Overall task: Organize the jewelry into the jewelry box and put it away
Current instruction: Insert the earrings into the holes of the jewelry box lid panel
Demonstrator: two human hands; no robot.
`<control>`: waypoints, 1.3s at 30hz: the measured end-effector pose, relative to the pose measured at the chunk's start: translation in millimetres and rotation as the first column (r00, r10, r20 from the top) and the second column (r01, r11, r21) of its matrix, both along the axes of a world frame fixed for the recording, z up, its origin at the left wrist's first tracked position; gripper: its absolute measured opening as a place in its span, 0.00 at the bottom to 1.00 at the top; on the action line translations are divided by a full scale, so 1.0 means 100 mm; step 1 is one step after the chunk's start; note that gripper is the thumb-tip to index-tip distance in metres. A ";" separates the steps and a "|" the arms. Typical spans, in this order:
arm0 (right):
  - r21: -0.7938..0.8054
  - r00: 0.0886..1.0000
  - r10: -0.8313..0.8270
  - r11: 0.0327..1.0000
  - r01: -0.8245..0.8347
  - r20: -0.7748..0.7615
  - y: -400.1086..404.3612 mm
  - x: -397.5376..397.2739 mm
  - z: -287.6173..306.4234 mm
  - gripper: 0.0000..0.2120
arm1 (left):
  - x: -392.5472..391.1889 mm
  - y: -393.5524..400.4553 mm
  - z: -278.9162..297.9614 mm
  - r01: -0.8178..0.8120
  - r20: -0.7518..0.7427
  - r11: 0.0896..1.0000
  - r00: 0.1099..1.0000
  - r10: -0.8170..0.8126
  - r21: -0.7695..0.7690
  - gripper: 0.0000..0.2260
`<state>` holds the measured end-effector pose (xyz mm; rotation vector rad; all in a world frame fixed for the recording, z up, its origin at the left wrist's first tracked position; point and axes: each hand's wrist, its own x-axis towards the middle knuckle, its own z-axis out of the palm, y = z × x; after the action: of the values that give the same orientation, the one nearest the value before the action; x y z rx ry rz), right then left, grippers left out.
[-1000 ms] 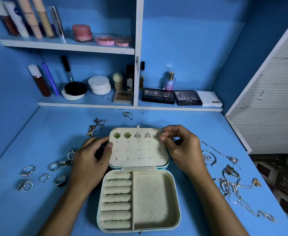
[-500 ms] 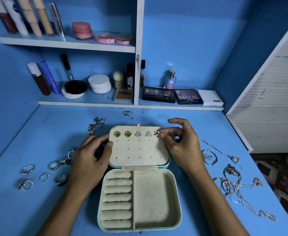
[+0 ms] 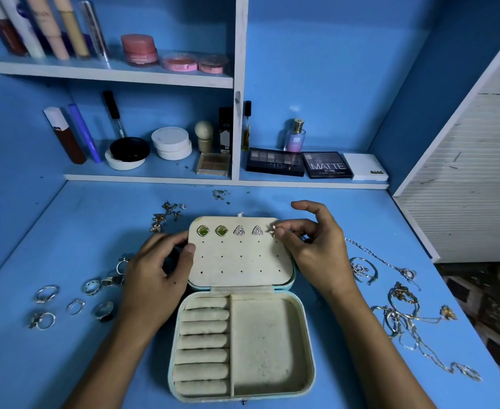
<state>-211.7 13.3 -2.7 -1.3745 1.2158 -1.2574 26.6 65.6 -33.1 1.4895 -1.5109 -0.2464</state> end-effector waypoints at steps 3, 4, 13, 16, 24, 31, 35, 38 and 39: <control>-0.011 1.000 -0.003 1.000 0.003 -0.012 -0.01 0.00 0.00 0.19 | 0.00 0.00 0.00 0.003 -0.012 1.000 1.000 -0.003 -0.004 0.16; -0.015 1.000 -0.007 1.000 0.007 -0.016 -0.01 0.00 -0.01 0.19 | 0.00 0.00 0.00 0.001 -0.009 1.000 1.000 -0.001 -0.004 0.16; -0.084 0.995 -0.075 0.994 0.069 -0.071 -0.03 0.01 -0.04 0.25 | 0.00 0.00 0.00 -0.010 -0.006 1.000 1.000 0.010 0.000 0.13; -0.083 0.993 -0.092 0.993 0.085 -0.077 -0.05 0.00 -0.05 0.25 | 0.00 0.01 0.01 -0.004 -0.012 1.000 1.000 0.004 0.004 0.16; -0.028 0.989 -0.115 0.993 0.113 -0.089 -0.05 -0.01 -0.07 0.10 | -0.01 0.00 0.02 -0.007 -0.017 1.000 1.000 0.007 0.001 0.13; 0.079 0.989 -0.052 0.995 0.063 -0.137 -0.04 0.00 -0.07 0.05 | 0.00 0.01 0.01 0.007 -0.024 1.000 1.000 -0.007 0.010 0.18; 0.092 0.990 -0.043 0.994 0.055 -0.133 -0.06 -0.01 -0.10 0.03 | 0.00 0.02 0.02 0.005 -0.024 1.000 1.000 -0.005 0.020 0.17; 0.104 0.993 -0.033 0.994 0.044 -0.112 -0.08 -0.01 -0.10 0.03 | 0.00 0.01 0.03 0.002 -0.033 0.999 0.999 -0.001 0.034 0.16; 0.108 0.994 -0.027 0.993 0.038 -0.105 -0.08 -0.02 -0.10 0.03 | 0.00 0.01 0.03 0.001 -0.037 0.999 0.999 0.001 0.038 0.14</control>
<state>-213.3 5.1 -12.7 -1.3577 1.3636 -1.1358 26.5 66.3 -30.5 1.5069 -1.4839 -0.3028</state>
